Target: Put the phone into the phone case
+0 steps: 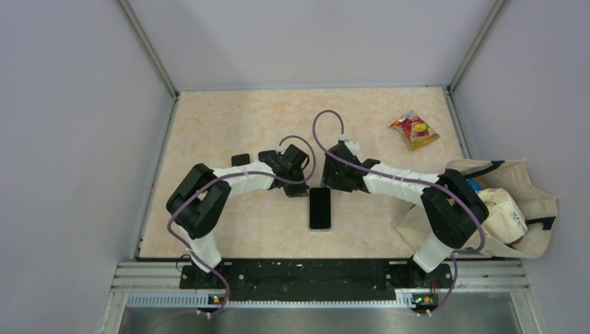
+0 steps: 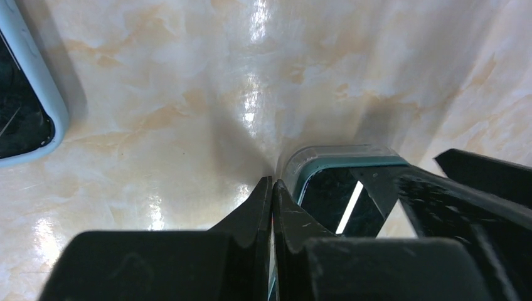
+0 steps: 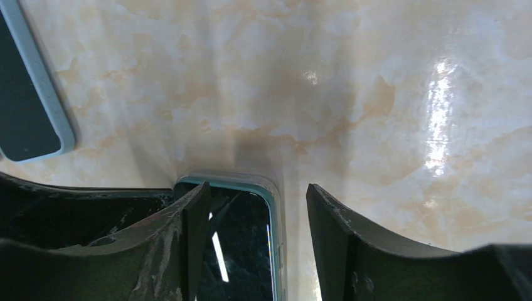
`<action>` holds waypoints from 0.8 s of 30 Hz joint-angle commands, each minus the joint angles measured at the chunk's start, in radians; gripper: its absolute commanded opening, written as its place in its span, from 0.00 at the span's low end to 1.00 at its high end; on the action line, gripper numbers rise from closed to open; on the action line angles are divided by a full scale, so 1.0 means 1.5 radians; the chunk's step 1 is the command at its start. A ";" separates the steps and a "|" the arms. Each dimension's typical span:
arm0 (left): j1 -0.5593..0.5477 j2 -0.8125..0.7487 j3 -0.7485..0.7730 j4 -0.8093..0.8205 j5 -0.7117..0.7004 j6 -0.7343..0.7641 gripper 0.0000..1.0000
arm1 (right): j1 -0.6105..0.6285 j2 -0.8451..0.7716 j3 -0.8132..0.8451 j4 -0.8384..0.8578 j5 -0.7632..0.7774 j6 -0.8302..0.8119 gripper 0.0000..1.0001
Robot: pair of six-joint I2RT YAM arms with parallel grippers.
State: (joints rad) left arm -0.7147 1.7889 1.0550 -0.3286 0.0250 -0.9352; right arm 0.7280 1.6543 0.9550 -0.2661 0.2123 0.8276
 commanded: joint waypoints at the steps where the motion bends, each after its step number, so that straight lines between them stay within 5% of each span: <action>1: -0.003 -0.043 -0.042 0.012 0.002 0.017 0.08 | -0.014 -0.082 0.014 -0.036 -0.001 -0.042 0.59; 4: -0.003 -0.087 -0.082 0.014 0.009 0.024 0.10 | -0.016 -0.132 -0.013 -0.046 -0.039 -0.057 0.58; 11: -0.047 -0.132 -0.133 0.016 0.028 0.024 0.09 | 0.054 -0.201 -0.109 -0.051 -0.058 -0.021 0.37; 24: -0.078 -0.111 -0.133 0.026 0.021 0.007 0.06 | 0.132 -0.198 -0.149 -0.055 -0.032 0.017 0.26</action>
State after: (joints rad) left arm -0.8276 1.6260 0.8600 -0.3149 0.0631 -0.9176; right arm 0.9051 1.3670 0.7456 -0.3634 0.1387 0.8303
